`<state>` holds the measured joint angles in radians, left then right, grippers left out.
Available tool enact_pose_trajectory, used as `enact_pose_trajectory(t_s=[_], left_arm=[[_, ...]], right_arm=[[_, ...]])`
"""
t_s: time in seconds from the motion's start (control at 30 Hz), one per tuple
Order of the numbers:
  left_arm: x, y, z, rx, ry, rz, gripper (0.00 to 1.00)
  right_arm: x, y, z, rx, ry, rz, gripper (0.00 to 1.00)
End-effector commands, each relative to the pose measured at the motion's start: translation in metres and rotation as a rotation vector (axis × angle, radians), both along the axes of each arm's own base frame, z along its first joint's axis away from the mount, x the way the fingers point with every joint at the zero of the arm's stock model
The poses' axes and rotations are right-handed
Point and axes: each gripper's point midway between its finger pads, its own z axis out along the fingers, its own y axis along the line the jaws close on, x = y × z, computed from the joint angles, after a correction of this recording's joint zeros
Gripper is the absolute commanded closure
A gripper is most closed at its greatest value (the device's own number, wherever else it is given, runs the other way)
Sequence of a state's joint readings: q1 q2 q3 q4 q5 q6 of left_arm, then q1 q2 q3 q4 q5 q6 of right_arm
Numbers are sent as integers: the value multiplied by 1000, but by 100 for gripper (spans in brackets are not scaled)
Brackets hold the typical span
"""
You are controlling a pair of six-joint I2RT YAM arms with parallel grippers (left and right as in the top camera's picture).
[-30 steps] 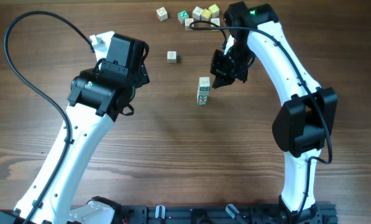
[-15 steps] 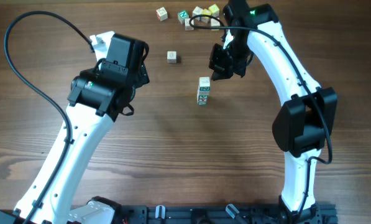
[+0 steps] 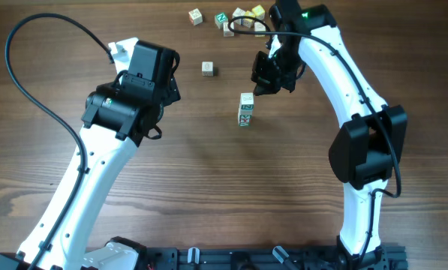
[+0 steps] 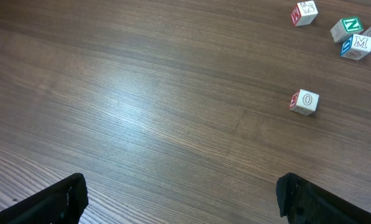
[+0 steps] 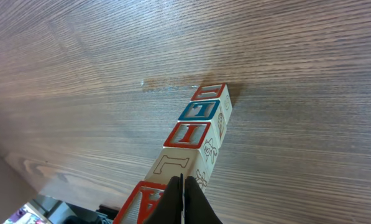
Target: Form a tower
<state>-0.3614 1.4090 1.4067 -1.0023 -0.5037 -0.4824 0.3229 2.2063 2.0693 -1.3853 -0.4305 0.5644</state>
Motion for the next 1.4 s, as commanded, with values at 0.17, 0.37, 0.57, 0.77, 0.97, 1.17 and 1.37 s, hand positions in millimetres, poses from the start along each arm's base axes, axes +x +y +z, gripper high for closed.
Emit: enact_pose_trajectory(t_s=[0.17,0.37,0.57,0.77,0.97,1.17,1.37], left_arm=[[0,2,2,6,-5,-2,0],[0,2,2,6,-5,-2,0],[0,2,2,6,-5,-2,0],[0,2,2,6,-5,-2,0],[0,2,2,6,-5,-2,0],[0,2,2,6,-5,-2,0],[0,2,2,6,-5,-2,0]], right_arm=[[0,6,16,44,-21,-7,96],[0,-3,12,-10,-21,-16,96],[-4,-7,10,-32,-4,-18,95],[-7,-3,12,-5,7,-10,96],[-8,0,14,13,11,-9,96],[-8,1,14,20,14,-9,96],[-8,3,15,33,14,-8,95]])
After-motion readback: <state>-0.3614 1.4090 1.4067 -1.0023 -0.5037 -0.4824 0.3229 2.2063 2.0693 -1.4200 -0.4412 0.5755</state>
